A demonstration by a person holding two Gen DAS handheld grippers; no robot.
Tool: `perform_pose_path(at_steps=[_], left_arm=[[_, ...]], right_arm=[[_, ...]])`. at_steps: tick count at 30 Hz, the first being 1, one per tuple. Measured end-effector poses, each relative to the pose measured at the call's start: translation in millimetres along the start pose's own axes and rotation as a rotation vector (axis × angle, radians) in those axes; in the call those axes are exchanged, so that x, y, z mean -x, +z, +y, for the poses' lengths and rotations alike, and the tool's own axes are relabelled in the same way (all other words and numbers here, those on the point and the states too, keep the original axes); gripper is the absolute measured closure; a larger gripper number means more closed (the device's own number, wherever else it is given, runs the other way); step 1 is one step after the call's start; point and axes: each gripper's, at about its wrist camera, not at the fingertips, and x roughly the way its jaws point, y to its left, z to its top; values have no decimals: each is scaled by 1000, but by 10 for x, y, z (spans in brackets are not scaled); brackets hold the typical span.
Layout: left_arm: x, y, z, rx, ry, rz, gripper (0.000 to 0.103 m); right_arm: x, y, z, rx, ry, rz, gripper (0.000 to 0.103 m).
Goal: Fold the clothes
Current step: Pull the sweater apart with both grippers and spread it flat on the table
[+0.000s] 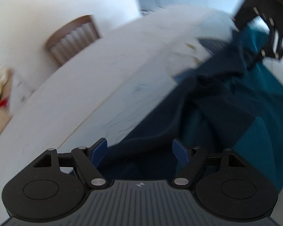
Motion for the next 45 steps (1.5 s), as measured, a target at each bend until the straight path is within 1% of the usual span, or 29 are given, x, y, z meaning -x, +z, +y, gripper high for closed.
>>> perform_pose_path(at_steps=[4,5,6,8,9,10,11,13,14,15,17,18,20,23,27,30,34,38,40,43,44,45], left_arm=[[-184,107,-123,-125,-48,63,28],[-208,110,-162,-148,-63,76,30],[-238,128,-167,-166,-80,88,35],[-307,176,-131,-172,-112,109,42],[-319,199,-109,-162,-122,110,55],[-314,225,-79,-145,-127,103,71],[-309,251,-49,-128,-132,96,75],[-300,302,11,-93,-141,83,89],[-295,328,41,-75,-146,76,90],[-290,353,71,-58,-151,69,91],[-280,404,130,-23,-161,56,92],[-283,451,186,-6,-150,45,93],[-393,571,296,13,-105,42,93],[-598,746,444,37,-39,47,93],[-870,981,641,68,49,54,93],[-1075,1157,788,91,115,59,93],[-1332,1374,976,127,197,66,93],[-1467,1448,1086,203,220,97,93],[-1520,1461,1105,230,209,123,92],[-1499,1421,1068,236,204,150,91],[-1486,1404,1053,237,204,158,88],[-1455,1376,1049,242,197,163,80]], right_arm=[[-72,-41,46,74,26,2,0],[-85,-53,34,75,30,1,0],[-101,-62,22,77,35,0,0],[-148,-65,-14,79,49,-4,0],[-169,-63,-23,80,53,-7,0],[-183,-60,-29,81,60,-10,0],[-187,-60,-42,78,67,-16,0],[-195,-62,-67,71,81,-28,0],[-199,-62,-86,63,90,-32,0],[-197,-55,-139,34,105,-35,0],[-118,-38,-272,-9,110,-77,0],[-78,-25,-344,-33,110,-97,0],[-17,45,-559,-96,93,-137,0],[-1,197,-917,-186,28,-186,0],[-123,429,-1366,-285,-42,-194,0],[-272,618,-1620,-317,-87,-182,0],[-556,774,-1847,-324,-178,-149,0],[-800,822,-2003,-347,-230,-122,0],[-894,829,-2052,-383,-227,-103,0],[-981,790,-2059,-405,-207,-87,0],[-981,769,-2054,-410,-196,-86,0],[-943,739,-2044,-410,-188,-88,0]])
